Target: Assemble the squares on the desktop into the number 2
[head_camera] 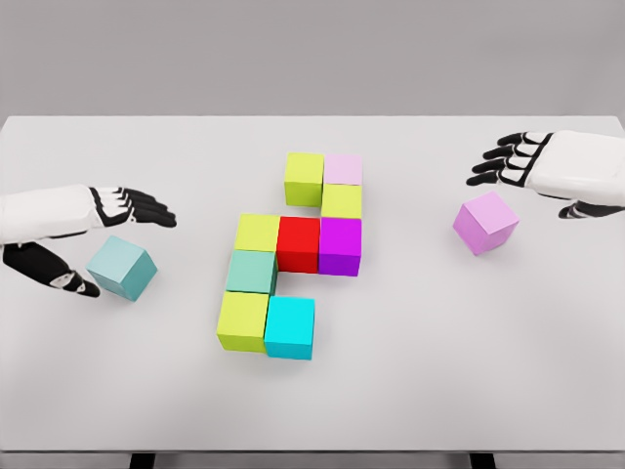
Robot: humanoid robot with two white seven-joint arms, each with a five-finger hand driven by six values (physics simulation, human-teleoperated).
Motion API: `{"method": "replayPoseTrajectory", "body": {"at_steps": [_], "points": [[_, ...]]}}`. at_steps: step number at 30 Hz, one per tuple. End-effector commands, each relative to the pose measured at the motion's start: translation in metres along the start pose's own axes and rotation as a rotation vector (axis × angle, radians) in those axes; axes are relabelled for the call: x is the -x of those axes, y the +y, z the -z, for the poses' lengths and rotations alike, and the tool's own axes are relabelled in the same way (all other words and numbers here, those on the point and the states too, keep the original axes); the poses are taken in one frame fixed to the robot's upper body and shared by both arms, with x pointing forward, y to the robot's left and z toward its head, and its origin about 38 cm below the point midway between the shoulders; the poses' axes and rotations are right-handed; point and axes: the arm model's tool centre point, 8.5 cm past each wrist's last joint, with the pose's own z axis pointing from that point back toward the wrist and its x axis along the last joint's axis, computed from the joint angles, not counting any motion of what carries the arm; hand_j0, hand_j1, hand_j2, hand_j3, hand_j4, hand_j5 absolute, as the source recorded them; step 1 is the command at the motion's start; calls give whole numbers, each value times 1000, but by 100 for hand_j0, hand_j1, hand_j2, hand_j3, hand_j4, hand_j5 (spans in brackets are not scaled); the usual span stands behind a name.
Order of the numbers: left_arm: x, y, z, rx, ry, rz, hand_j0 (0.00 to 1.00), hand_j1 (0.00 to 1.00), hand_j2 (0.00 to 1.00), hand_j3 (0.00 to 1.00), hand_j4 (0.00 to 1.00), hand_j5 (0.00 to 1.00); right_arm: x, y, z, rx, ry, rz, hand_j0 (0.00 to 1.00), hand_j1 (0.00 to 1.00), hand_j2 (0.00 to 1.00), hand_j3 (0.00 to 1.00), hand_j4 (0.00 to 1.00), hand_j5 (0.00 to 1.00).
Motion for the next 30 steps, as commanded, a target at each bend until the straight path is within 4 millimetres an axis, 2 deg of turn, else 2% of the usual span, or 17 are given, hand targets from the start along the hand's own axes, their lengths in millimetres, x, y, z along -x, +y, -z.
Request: {"method": "replayPoseTrajectory", "body": {"at_steps": [1, 6, 8, 9, 10, 11, 13, 18, 22, 24, 30], "points": [[1, -3, -2, 12, 8, -10, 100, 100, 100, 100, 100, 100, 0, 0, 0, 2, 1, 4, 100, 100, 100, 100, 100, 100], [5, -12, 0, 65, 45, 8, 100, 100, 100, 100, 100, 100, 2, -7, -3, 10, 7, -8, 100, 100, 100, 100, 100, 100], [7, -13, 1, 78, 59, 30, 100, 100, 100, 100, 100, 100, 1, 2, 1, -15, -6, 8, 100, 100, 100, 100, 100, 100], [7, -14, 3, 79, 58, 33, 100, 100, 100, 100, 100, 100, 6, 4, -1, -12, 3, 32, 100, 100, 100, 100, 100, 100], [8, -15, 4, 80, 60, 31, 100, 100, 100, 100, 100, 100, 21, 10, -8, 6, 30, 101, 100, 100, 100, 100, 100, 100], [9, -15, 4, 79, 69, 26, 100, 100, 100, 100, 100, 100, 23, 15, -7, -1, 31, 119, 100, 100, 100, 100, 100, 100], [10, -15, 4, 79, 71, 22, 100, 100, 100, 100, 100, 100, 15, 28, 4, -43, 0, 126, 100, 100, 100, 100, 100, 100], [16, -16, 0, 74, 83, 17, 100, 100, 100, 100, 100, 100, 12, 32, 11, -56, -4, 110, 100, 100, 100, 100, 100, 100], [25, -15, -6, 67, 114, 6, 100, 100, 100, 100, 100, 100, 2, 29, 40, -35, -63, 104, 100, 100, 100, 100, 100, 100], [25, -11, -6, 66, 126, 21, 100, 100, 100, 100, 100, 100, 7, 33, 40, -48, -44, 104, 100, 100, 100, 100, 100, 100], [32, -14, -4, 67, 143, 16, 100, 100, 100, 100, 100, 100, 19, 45, 49, -77, -8, 113, 100, 100, 100, 100, 100, 100]]}}
